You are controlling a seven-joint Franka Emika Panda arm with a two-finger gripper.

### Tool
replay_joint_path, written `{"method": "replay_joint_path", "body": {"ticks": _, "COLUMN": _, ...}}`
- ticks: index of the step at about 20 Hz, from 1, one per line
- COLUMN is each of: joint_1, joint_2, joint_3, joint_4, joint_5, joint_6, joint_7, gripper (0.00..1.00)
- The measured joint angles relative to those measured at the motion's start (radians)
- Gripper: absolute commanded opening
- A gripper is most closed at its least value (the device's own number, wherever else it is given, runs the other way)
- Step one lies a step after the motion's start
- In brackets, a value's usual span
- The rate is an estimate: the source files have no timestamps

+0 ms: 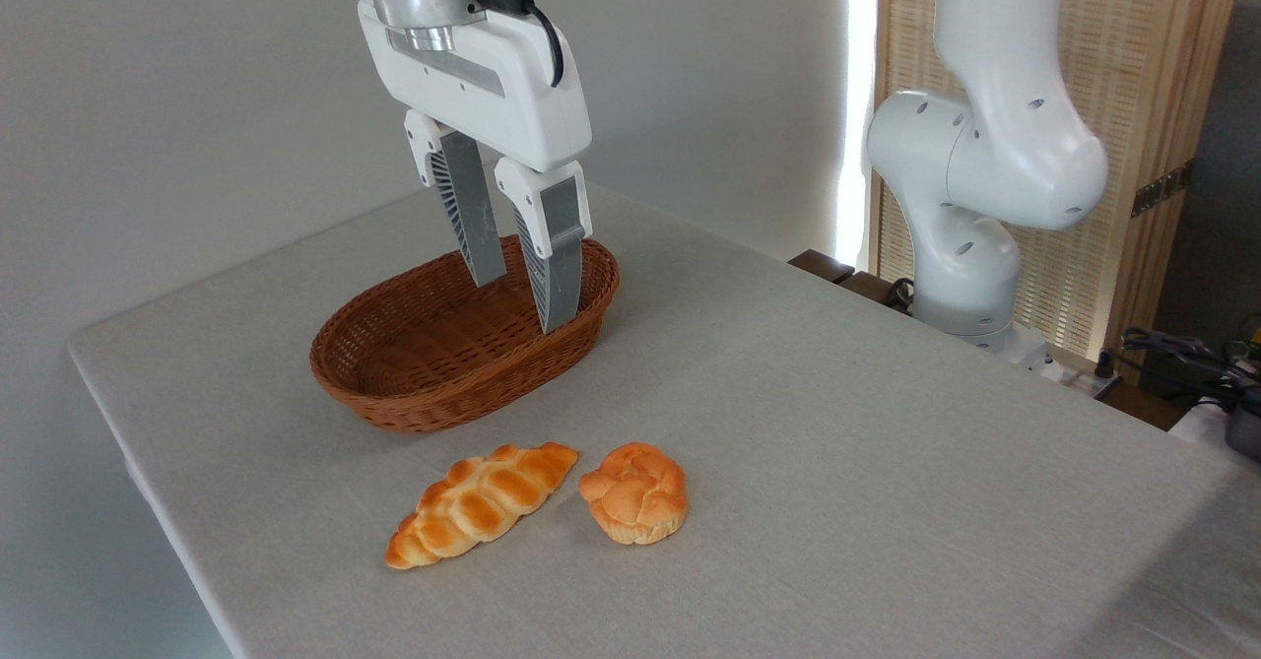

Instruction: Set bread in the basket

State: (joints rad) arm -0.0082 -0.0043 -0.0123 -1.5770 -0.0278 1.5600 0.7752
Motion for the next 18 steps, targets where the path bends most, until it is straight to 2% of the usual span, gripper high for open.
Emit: {"method": "replay_joint_path", "body": {"ticks": 18, "joint_1": -0.007, "joint_2": 0.002, "joint_3": -0.010, "joint_4": 0.000, "joint_5": -0.016, "joint_6": 0.003, "joint_7": 0.002, "gripper": 1.00}}
